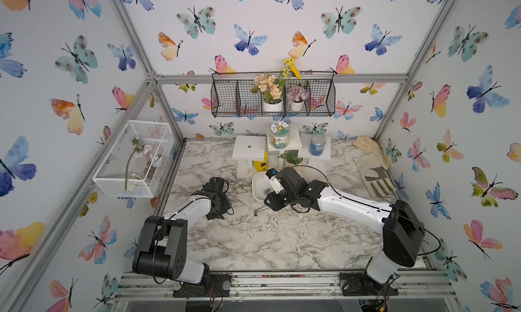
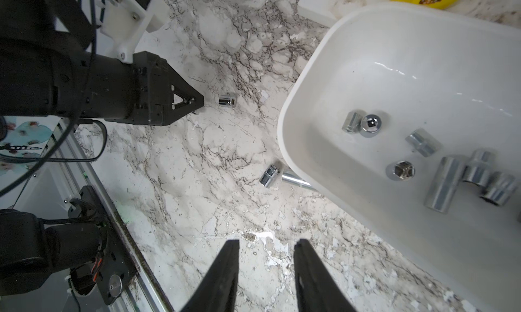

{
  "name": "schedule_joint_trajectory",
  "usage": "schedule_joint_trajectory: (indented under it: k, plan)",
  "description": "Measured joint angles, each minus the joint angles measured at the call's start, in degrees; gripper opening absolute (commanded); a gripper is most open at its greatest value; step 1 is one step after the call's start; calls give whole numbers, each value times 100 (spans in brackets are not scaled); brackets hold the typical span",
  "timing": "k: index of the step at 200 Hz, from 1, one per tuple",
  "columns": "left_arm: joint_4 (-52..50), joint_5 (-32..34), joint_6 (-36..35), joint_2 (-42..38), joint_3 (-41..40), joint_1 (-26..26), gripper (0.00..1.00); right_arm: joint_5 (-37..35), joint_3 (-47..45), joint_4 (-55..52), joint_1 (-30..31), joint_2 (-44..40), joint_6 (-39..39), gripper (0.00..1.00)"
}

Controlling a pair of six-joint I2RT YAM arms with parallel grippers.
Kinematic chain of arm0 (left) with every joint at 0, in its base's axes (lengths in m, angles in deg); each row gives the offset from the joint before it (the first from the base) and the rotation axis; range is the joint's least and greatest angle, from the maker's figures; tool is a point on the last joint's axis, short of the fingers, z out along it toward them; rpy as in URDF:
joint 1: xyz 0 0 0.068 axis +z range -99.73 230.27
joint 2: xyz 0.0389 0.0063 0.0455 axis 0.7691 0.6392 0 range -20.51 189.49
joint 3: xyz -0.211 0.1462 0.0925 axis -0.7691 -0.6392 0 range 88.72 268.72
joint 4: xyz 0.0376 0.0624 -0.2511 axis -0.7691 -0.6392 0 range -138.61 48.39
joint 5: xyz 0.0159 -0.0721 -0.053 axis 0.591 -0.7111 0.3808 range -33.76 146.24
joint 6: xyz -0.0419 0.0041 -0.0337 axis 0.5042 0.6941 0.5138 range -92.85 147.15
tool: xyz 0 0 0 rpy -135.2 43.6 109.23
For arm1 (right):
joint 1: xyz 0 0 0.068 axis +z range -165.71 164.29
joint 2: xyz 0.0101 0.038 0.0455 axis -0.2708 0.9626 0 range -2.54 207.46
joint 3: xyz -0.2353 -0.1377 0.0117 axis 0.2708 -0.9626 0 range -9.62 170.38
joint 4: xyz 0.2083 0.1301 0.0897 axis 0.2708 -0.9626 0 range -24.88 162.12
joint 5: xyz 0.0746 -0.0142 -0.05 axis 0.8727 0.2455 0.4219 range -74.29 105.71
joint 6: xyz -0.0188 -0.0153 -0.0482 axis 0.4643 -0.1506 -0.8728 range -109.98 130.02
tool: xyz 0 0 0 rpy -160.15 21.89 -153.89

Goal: Put the socket on the desktop into the storage box
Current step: Place the socket head in the storage box.

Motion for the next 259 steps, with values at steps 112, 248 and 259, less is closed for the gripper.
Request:
schedule_joint_trajectory:
  k: [112, 248, 259]
  plan:
    - [-284, -144, 262, -155, 1156, -1008, 12, -299, -334, 13, -22, -306, 76, 45]
    - [-328, -146, 426, 1788, 3215, -2312, 11, -525, -1150, 24, -535, -1357, 354, 46]
    - [-323, -146, 426, 1939, 3362, -2374, 11, -538, -1191, 15, -568, -1421, 367, 46]
